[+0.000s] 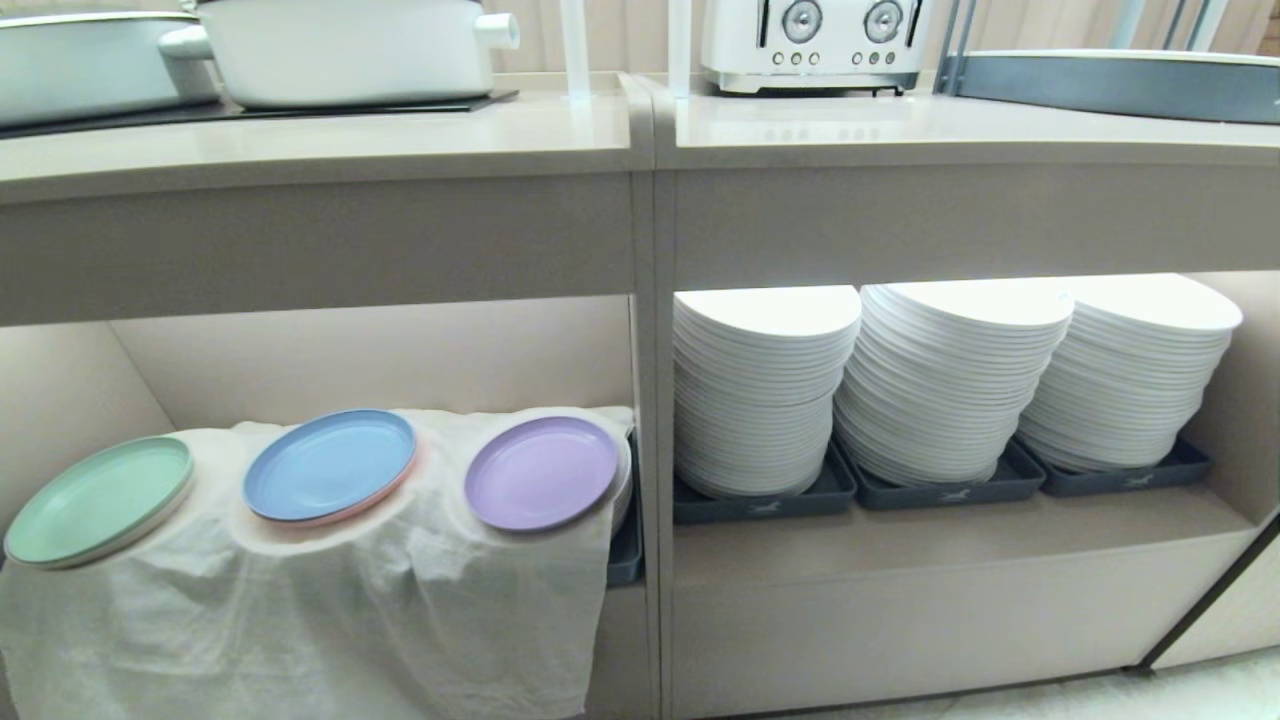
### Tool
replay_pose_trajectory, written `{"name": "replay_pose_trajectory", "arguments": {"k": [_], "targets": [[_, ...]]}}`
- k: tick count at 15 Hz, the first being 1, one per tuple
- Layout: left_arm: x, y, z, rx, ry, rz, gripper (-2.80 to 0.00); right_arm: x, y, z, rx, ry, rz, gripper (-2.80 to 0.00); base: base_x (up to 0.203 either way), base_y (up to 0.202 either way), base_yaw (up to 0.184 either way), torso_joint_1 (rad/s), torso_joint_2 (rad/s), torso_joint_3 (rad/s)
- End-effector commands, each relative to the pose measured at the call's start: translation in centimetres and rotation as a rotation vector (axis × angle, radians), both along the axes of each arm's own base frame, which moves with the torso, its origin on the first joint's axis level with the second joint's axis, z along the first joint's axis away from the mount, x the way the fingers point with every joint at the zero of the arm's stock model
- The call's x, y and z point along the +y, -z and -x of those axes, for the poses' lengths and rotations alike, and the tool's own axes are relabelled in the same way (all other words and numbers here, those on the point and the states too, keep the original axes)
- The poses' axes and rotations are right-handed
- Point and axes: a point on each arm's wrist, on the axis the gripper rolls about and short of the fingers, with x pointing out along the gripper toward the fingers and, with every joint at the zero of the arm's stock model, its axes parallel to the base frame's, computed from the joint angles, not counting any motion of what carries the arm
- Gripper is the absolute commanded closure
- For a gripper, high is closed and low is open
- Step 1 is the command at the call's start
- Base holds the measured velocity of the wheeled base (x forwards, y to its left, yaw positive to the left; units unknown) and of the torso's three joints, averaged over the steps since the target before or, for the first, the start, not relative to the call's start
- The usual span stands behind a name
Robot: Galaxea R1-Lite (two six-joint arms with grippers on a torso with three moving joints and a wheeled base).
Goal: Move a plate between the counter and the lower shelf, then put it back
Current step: Pick up the plate in the cupboard
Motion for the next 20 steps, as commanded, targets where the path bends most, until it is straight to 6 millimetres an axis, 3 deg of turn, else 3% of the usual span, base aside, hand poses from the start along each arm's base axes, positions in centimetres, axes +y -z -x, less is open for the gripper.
{"name": "replay_pose_trajectory", "arguments": {"k": [1, 7, 14, 20], "targets": [[0.0, -1.4, 0.0, 0.001, 0.003, 0.0, 0.0, 0.0, 0.0, 0.0, 0.0, -0.001, 0.0, 0.0, 0.0, 0.0, 0.0, 0.0, 0.0, 0.0], [-0.1, -5.3, -2.1, 0.119, 0.038, -0.001, 0.0, 0.0, 0.0, 0.0, 0.0, 0.001, 0.0, 0.0, 0.0, 0.0, 0.0, 0.0, 0.0, 0.0], [-0.5, -5.6, -5.9, 0.347, 0.193, 0.005, 0.0, 0.0, 0.0, 0.0, 0.0, -0.002, 0.0, 0.0, 0.0, 0.0, 0.0, 0.0, 0.0, 0.0], [-1.0, -5.4, -11.2, 0.628, 0.234, 0.034, 0.0, 0.0, 0.0, 0.0, 0.0, -0.002, 0.0, 0.0, 0.0, 0.0, 0.0, 0.0, 0.0, 0.0]]}}
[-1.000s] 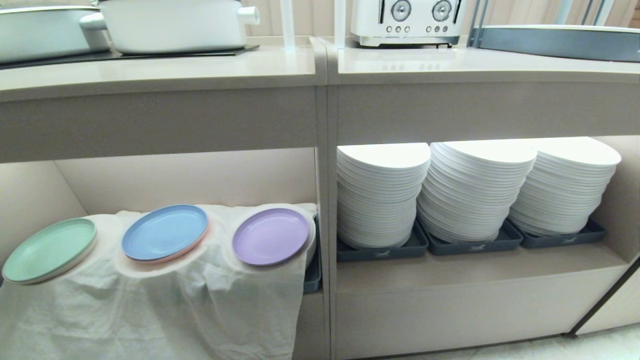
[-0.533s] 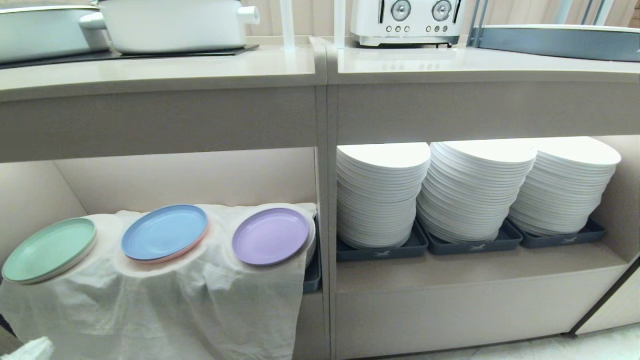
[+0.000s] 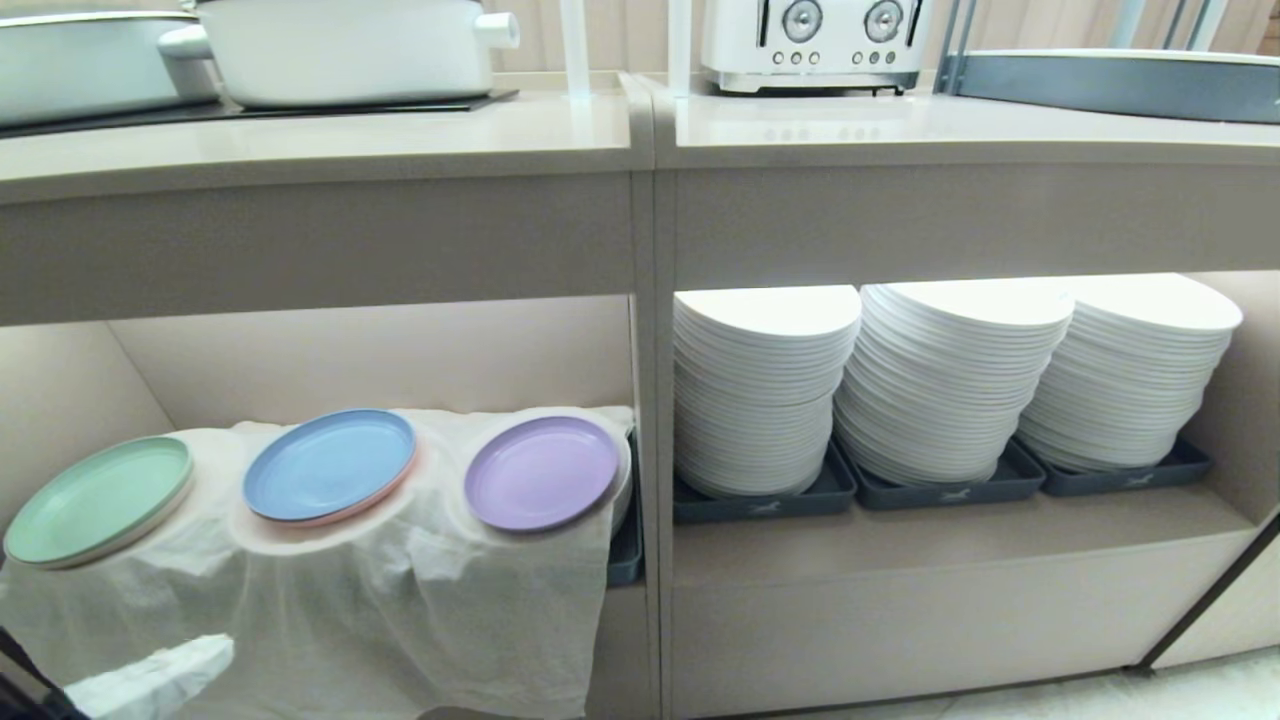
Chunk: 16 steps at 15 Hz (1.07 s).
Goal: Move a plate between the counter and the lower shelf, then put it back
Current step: Pick up the plate in the cupboard
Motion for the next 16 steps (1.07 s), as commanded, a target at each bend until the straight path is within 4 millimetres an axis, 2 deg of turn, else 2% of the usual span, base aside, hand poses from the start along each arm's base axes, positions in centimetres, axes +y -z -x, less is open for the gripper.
{"name": "replay_pose_trajectory", "arguments": {"k": [1, 5, 9, 16], "targets": [[-0.2, 1.0, -2.6, 0.156, 0.006, -0.01, 0.0, 0.0, 0.0, 0.0, 0.0, 0.001, 0.0, 0.0, 0.0, 0.0, 0.0, 0.0, 0.0, 0.0], [-0.6, 2.9, -6.4, 0.322, 0.01, -0.017, 0.0, 0.0, 0.0, 0.0, 0.0, 0.001, 0.0, 0.0, 0.0, 0.0, 0.0, 0.0, 0.0, 0.0], [-1.9, 4.8, -11.5, 0.336, -0.017, 0.043, 0.0, 0.0, 0.0, 0.0, 0.0, 0.0, 0.0, 0.0, 0.0, 0.0, 0.0, 0.0, 0.0, 0.0], [-5.1, 6.7, -16.5, 0.401, -0.194, 0.12, 0.0, 0.0, 0.0, 0.0, 0.0, -0.001, 0.0, 0.0, 0.0, 0.0, 0.0, 0.0, 0.0, 0.0]]}}
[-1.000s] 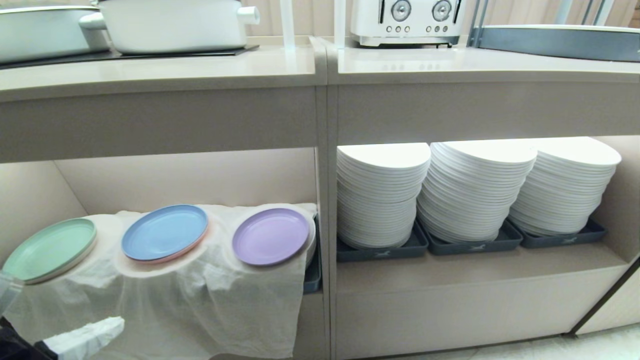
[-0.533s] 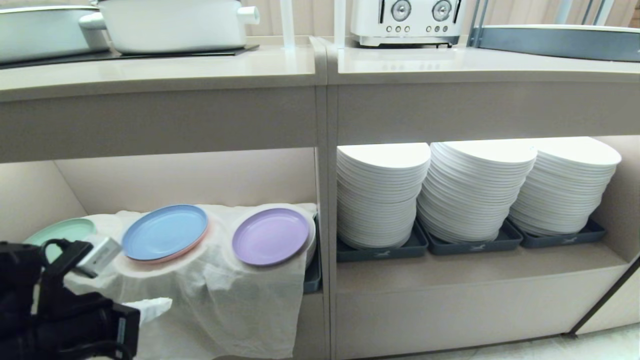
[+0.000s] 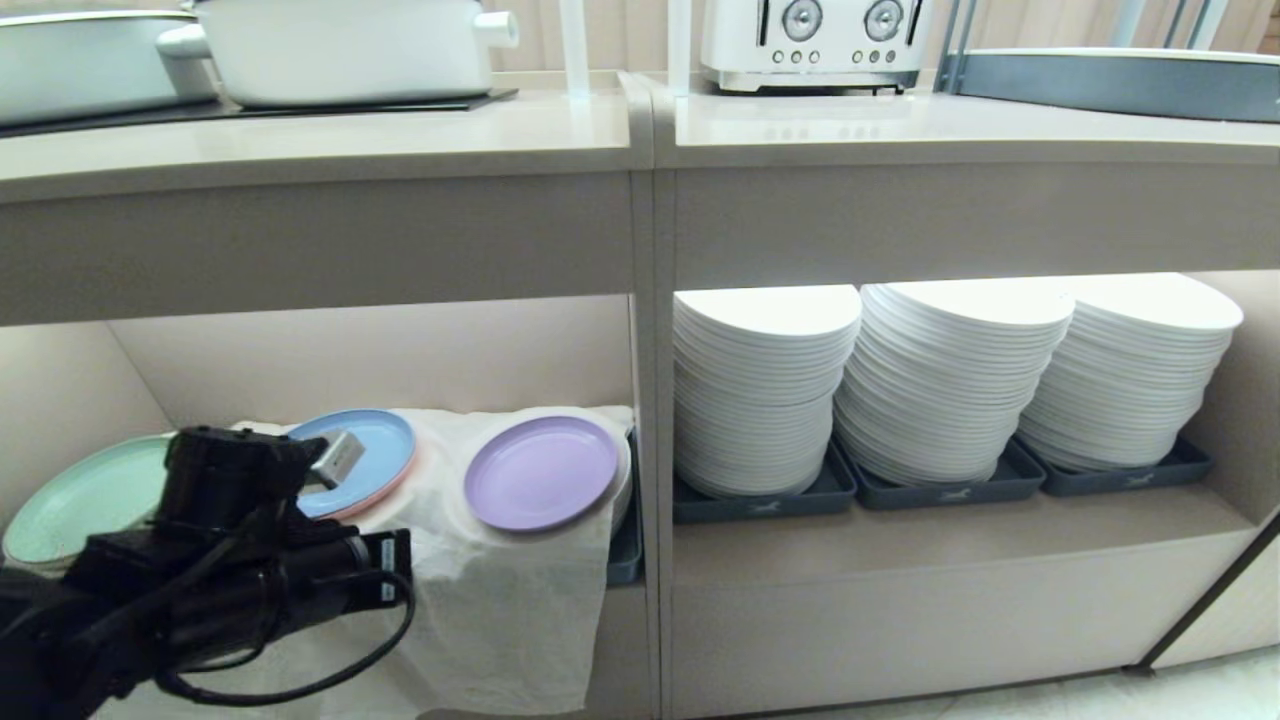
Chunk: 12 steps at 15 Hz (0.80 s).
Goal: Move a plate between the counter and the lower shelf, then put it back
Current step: Pick up the plate in the cupboard
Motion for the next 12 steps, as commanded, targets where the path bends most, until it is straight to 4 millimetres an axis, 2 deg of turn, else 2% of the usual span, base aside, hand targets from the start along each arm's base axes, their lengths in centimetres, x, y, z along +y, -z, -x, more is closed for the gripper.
{"name": "replay_pose_trajectory", "arguments": {"k": [1, 5, 9, 12], "targets": [[-0.7, 1.5, -1.1, 0.061, -0.02, -0.008, 0.0, 0.0, 0.0, 0.0, 0.0, 0.001, 0.0, 0.0, 0.0, 0.0, 0.0, 0.0, 0.0, 0.0], [-0.9, 2.6, -1.9, 0.103, -0.091, -0.011, 0.0, 0.0, 0.0, 0.0, 0.0, 0.001, 0.0, 0.0, 0.0, 0.0, 0.0, 0.0, 0.0, 0.0], [-1.7, 2.5, -4.6, 0.07, -0.207, -0.011, 0.0, 0.0, 0.0, 0.0, 0.0, 0.001, 0.0, 0.0, 0.0, 0.0, 0.0, 0.0, 0.0, 0.0], [-2.8, 2.7, -5.8, 0.062, -0.242, 0.009, 0.0, 0.0, 0.0, 0.0, 0.0, 0.0, 0.0, 0.0, 0.0, 0.0, 0.0, 0.0, 0.0, 0.0]]}}
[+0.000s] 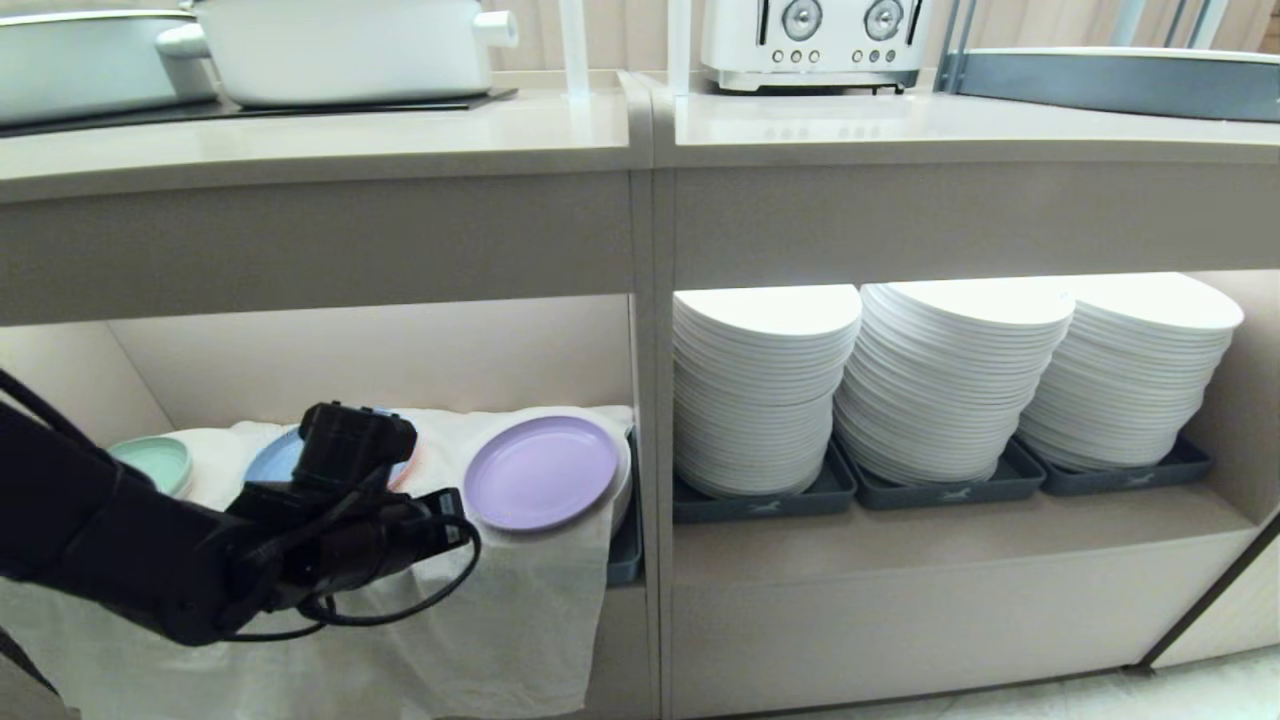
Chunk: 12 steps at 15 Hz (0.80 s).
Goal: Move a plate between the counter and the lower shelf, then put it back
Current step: Pick up the plate in the cupboard
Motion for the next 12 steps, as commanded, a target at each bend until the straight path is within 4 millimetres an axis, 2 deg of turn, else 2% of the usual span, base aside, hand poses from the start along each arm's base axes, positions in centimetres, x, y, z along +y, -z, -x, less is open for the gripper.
{"name": "replay_pose_trajectory", "arguments": {"k": [1, 5, 12], "targets": [[-0.6, 0.8, -0.7, 0.016, -0.004, -0.013, 0.0, 0.0, 0.0, 0.0, 0.0, 0.001, 0.0, 0.0, 0.0, 0.0, 0.0, 0.0, 0.0, 0.0], [-0.7, 1.8, -1.3, 0.037, -0.024, -0.039, 0.0, 0.0, 0.0, 0.0, 0.0, 0.0, 0.0, 0.0, 0.0, 0.0, 0.0, 0.0, 0.0, 0.0], [-1.1, 2.2, -2.6, 0.029, -0.035, -0.042, 0.0, 0.0, 0.0, 0.0, 0.0, 0.001, 0.0, 0.0, 0.0, 0.0, 0.0, 0.0, 0.0, 0.0]]}}
